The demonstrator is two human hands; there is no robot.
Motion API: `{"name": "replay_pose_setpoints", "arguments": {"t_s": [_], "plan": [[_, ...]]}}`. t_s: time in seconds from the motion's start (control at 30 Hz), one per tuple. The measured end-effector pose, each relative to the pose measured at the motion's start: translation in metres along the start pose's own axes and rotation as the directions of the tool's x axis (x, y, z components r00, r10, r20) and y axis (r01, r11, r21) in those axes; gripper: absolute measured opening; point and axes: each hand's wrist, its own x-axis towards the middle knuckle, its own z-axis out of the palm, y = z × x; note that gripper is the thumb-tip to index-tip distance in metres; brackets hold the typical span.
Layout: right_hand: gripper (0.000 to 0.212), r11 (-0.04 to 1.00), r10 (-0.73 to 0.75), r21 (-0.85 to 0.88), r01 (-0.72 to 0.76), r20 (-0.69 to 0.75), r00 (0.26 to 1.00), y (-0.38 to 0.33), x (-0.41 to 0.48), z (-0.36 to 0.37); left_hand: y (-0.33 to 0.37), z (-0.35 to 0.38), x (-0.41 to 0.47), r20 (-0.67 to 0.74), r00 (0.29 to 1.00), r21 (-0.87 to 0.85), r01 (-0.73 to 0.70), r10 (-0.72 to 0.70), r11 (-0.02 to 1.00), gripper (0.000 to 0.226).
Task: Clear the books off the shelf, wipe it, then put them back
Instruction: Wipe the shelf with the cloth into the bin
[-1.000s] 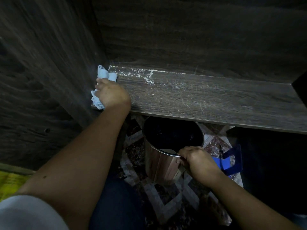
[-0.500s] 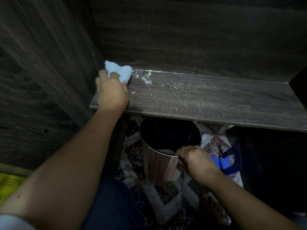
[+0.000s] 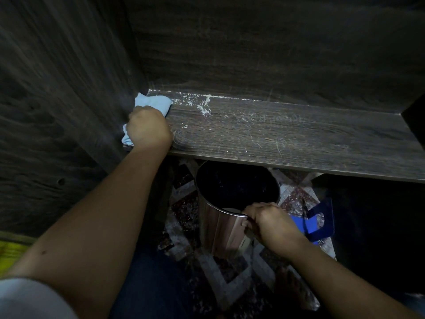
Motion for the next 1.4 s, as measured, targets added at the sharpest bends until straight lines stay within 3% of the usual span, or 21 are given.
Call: {"name": "replay_pose_setpoints", "arguments": {"t_s": [0.2,0.27,0.33,0.37,0.5,0.67,0.77,0.87,1.03,1.1,1.2,1.3,1.4], "plan": [[0.01,1.0,-0.004,0.019,0.004,0.005,1.0,0.0,0.0,-0.001,0.016,-0.009,-0.02,-0.065,0.996,-0.109,-0.06,0.053,0.992,0.027],[0.015,1.0,-0.003,0.022,0.003,-0.003,1.0,-0.002,0.0,-0.003,0.015,-0.013,-0.02,-0.211,0.975,-0.083,-0.091,0.072,0.992,0.028],[0.018,1.0,0.004,0.02,-0.003,-0.017,1.0,-0.003,0.0,-0.004,0.006,-0.014,-0.011,-0.421,0.901,-0.006,-0.121,0.107,0.993,0.035],[0.019,1.0,0.006,0.021,-0.005,-0.027,1.0,-0.003,0.0,-0.004,0.001,-0.013,-0.006,-0.462,0.877,0.02,-0.137,0.13,0.99,0.039],[0.015,0.999,0.039,0.036,-0.038,-0.032,0.999,0.001,-0.001,-0.003,-0.012,0.001,0.001,-0.22,0.957,0.093,-0.172,0.189,0.981,0.046],[0.008,0.998,0.011,0.056,-0.01,-0.015,1.0,0.003,-0.003,-0.004,0.004,0.007,0.011,0.014,1.0,-0.002,-0.009,0.009,1.0,0.054],[0.013,0.998,0.001,0.06,0.001,-0.029,1.0,0.004,-0.005,-0.002,0.014,0.005,0.006,0.006,0.998,-0.081,0.056,-0.056,0.995,0.041],[0.011,0.997,0.0,0.073,0.001,-0.019,1.0,0.008,-0.005,0.0,0.028,-0.005,-0.008,-0.014,0.999,-0.143,0.027,-0.029,0.989,0.035],[0.004,0.998,0.008,0.065,-0.009,0.009,1.0,0.006,-0.003,0.002,0.029,-0.013,0.002,-0.263,0.958,-0.064,-0.133,0.112,0.989,0.045],[0.004,0.997,0.004,0.075,-0.004,-0.009,1.0,0.006,-0.003,0.001,0.017,-0.004,0.009,-0.21,0.972,0.024,-0.099,0.102,0.995,0.05],[0.005,0.997,0.008,0.078,-0.008,-0.004,1.0,0.006,-0.003,-0.001,0.002,0.009,0.01,-0.002,0.992,0.139,-0.123,0.124,0.983,0.06],[0.02,0.998,0.008,0.065,-0.01,0.029,1.0,0.006,-0.004,0.001,0.001,0.007,0.011,0.138,0.983,0.07,-0.133,0.122,0.989,0.07],[0.028,0.998,0.014,0.061,-0.016,0.046,0.999,0.005,-0.004,0.002,0.006,-0.001,0.008,0.16,0.986,0.004,-0.041,0.04,0.999,0.07]]}}
